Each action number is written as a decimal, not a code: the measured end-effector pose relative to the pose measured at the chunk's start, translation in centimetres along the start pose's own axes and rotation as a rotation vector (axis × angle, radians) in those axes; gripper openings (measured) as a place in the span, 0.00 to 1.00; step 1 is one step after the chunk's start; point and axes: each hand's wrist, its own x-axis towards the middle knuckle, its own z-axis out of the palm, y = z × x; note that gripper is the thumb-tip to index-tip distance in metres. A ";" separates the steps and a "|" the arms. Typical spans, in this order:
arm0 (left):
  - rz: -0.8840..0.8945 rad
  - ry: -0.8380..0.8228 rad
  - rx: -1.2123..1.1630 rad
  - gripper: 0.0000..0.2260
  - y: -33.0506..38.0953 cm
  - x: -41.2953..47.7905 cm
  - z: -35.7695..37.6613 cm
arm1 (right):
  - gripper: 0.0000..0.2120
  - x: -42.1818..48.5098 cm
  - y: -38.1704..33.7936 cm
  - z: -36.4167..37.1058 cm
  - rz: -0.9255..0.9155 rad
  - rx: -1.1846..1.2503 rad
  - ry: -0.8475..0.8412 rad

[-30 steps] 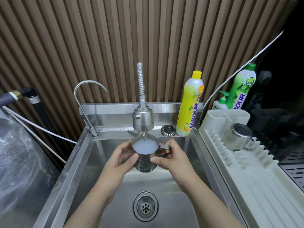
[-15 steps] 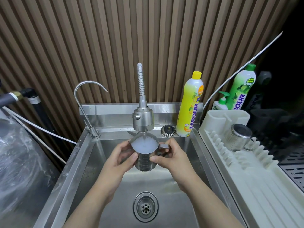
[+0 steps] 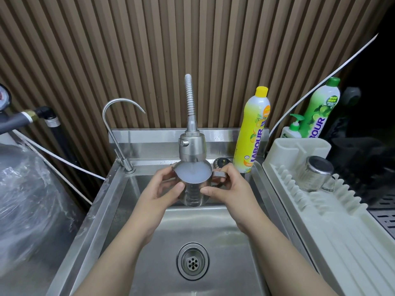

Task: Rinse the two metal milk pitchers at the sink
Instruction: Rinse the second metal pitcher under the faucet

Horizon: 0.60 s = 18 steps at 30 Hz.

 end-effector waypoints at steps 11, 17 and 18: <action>-0.388 -0.014 0.100 0.11 -10.3 -5.0 -1.3 | 0.21 -4.6 11.5 0.2 0.449 0.064 -0.036; -0.807 -0.028 0.166 0.04 -13.9 -5.9 -2.3 | 0.17 -6.0 15.8 0.2 0.803 0.006 -0.105; -0.857 -0.036 0.177 0.06 -14.1 -5.8 -2.3 | 0.16 -6.0 16.0 0.3 0.836 0.002 -0.116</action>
